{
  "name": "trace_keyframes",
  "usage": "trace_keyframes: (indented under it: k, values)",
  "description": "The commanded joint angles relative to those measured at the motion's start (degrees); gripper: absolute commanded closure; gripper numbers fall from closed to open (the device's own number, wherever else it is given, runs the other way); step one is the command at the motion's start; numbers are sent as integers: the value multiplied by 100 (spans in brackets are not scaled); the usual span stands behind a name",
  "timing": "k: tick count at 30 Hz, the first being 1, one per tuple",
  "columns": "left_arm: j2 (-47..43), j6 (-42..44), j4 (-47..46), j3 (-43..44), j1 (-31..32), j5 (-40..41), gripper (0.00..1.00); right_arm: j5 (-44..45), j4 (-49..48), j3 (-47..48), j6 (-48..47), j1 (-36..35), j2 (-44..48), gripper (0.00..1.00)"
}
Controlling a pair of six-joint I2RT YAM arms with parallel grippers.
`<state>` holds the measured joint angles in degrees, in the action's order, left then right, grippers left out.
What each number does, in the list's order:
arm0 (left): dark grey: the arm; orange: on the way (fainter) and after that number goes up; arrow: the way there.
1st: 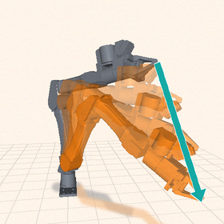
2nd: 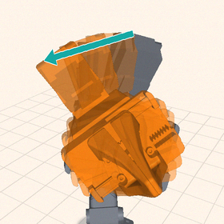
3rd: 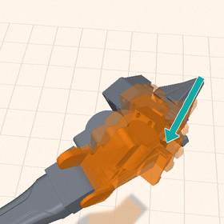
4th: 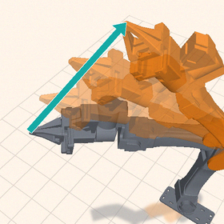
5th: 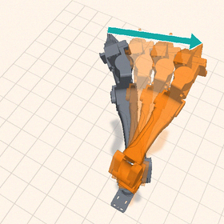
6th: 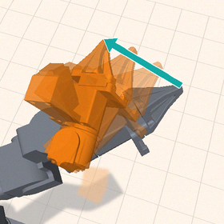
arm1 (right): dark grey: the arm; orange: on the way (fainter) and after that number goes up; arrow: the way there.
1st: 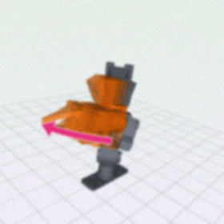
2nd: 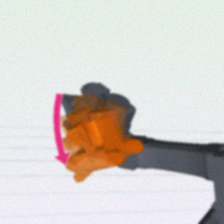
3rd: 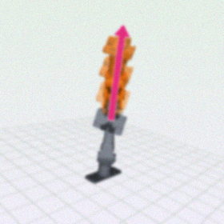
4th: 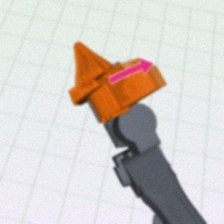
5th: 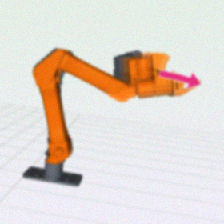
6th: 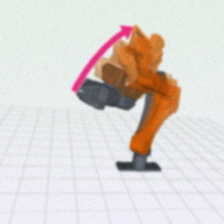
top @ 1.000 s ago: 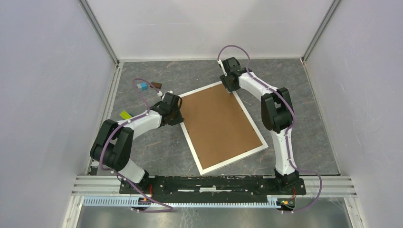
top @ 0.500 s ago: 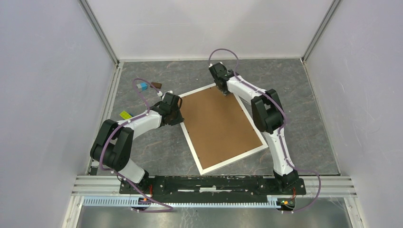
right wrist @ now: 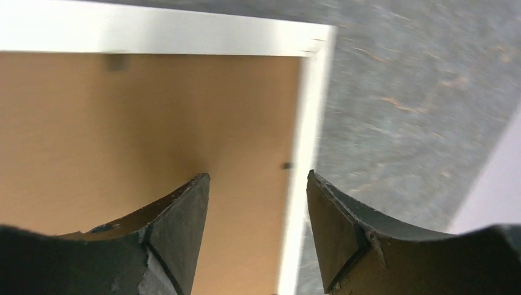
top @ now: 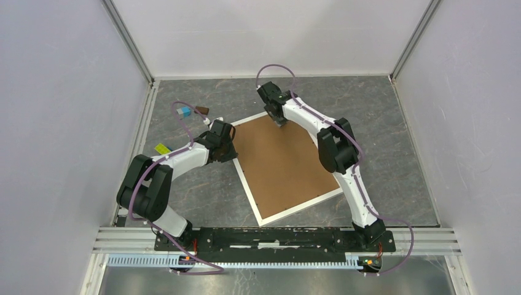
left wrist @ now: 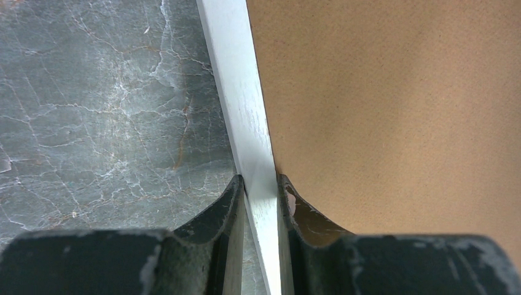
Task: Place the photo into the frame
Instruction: Install the photo frame at the center of the board.
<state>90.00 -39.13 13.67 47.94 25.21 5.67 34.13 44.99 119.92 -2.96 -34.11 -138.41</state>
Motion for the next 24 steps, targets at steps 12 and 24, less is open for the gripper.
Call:
trace_keyframes:
  k: [12, 24]
  values:
    - [-267, 167, -67, -256, 45, -442, 77, -1983, -795, -3164, 804, -393, 4576, 28]
    - [-3345, -263, 2071, 36, -45, -240, 10, -2775, -2272, -6092, 3157, -2413, 6175, 30]
